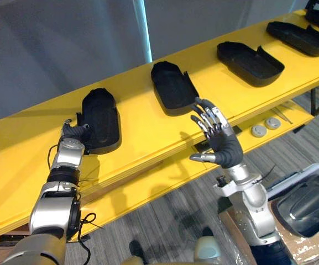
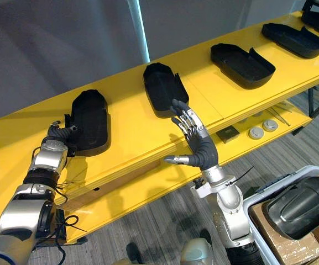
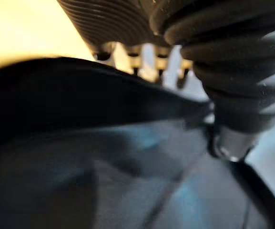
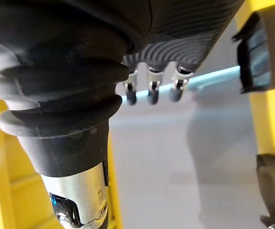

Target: Walk over and take plastic housings, then place them on the shelf

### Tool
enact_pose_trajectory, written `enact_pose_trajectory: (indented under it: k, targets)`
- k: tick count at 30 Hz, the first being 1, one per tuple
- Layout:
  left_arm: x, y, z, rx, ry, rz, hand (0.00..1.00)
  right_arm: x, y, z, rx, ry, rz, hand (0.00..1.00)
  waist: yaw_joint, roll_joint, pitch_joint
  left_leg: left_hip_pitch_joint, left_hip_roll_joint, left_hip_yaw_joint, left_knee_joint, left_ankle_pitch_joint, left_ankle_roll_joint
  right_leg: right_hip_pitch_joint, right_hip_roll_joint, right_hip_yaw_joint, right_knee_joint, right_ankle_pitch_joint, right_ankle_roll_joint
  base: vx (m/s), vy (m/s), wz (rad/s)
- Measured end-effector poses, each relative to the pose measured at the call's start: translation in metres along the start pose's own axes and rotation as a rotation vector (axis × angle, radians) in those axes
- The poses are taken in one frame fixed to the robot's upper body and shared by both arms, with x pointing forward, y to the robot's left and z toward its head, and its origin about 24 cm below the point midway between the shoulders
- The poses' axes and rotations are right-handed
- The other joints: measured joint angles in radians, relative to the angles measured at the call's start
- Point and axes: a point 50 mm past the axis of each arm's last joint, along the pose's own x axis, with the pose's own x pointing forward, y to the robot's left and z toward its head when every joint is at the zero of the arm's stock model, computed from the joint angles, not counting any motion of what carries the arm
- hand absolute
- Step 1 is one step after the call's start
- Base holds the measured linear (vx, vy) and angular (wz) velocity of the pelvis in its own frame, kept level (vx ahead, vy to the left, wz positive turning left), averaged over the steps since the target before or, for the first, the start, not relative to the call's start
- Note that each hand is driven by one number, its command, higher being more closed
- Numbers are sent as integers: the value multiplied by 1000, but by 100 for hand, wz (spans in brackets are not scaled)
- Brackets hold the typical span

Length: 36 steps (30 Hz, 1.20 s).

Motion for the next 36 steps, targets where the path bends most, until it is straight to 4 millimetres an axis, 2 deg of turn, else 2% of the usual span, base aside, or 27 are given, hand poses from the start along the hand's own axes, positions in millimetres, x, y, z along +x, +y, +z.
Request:
enact_pose_trajectory:
  k: [8, 15, 19, 24, 27, 29, 30, 31, 32, 33, 34, 36]
  targets:
    - [0, 9, 16, -105, -76, 101, 0, -1, 0, 0, -8, 10, 31, 0, -9, 0, 0, 2, 0, 3, 0, 0, 0, -1, 1, 3, 1, 0, 0, 2, -3, -1]
    - [-2, 14, 26, -193, -139, 133, 0, -1, 9, -3, 9, 21, 79, 0, 6, 1, 0, 17, 1, -5, 0, 0, 0, 26, 0, -6, -6, 1, 2, -18, -6, 3]
    - [-4, 23, 30, -280, -189, 154, 0, 0, 15, -5, 24, 23, 101, 0, 14, 2, -1, 17, -1, -18, 0, 1, 1, 37, -2, -18, -11, 4, 5, -10, -9, 8]
    - [-14, 36, 37, -338, -318, 189, 0, 1, 18, -6, 28, 26, 87, 0, 32, 23, -16, 16, -1, -59, 0, 5, -1, 76, -3, -63, -31, 4, 5, 9, -16, 20]
    - [-34, 63, 52, -468, -508, 293, 0, 3, 21, -6, 36, 19, 78, 0, 47, 26, -37, 14, 0, -78, 0, 6, -3, 94, -2, -84, -43, 5, 5, 6, -14, 17]
    - [-56, 79, 60, -540, -663, 341, 0, 4, 24, -7, 49, 20, 89, 0, 57, 26, -53, 13, 2, -91, -1, 7, -4, 111, -1, -103, -55, 5, 5, 4, -23, 25]
    - [-76, 87, 58, -589, -749, 369, 0, 4, 28, -8, 62, 23, 103, 0, 67, 28, -77, 7, 1, -105, -1, 7, -4, 117, -1, -115, -63, 5, 4, 19, -24, 28]
    - [-96, 88, 51, -641, -809, 380, 0, 4, 32, -9, 74, 26, 117, 0, 82, 32, -107, -4, 1, -117, -1, 8, -5, 121, 0, -129, -71, 5, 4, 35, -23, 30]
    - [-105, 87, 46, -657, -824, 381, 0, 4, 33, -10, 79, 27, 121, 0, 91, 33, -112, -1, 2, -124, -1, 8, -5, 132, 1, -138, -75, 5, 4, 33, -22, 43]
    - [-120, 82, 31, -677, -819, 378, 0, 5, 38, -12, 96, 39, 140, 0, 108, 34, -124, -1, 2, -146, -1, 9, -7, 154, 2, -165, -82, 5, 3, 7, -28, 36]
    - [-127, 79, 21, -688, -804, 377, 0, 6, 41, -14, 100, 46, 154, 0, 118, 34, -127, 0, 3, -156, -1, 10, -8, 162, 4, -172, -87, 5, 3, -22, -37, 47]
    - [-147, 68, -25, -673, -656, 388, 0, 11, 52, -25, 103, 86, 190, 0, 159, 30, -130, -9, 9, -196, -5, 17, -11, 192, 15, -218, -103, 1, -1, -71, -46, 47]
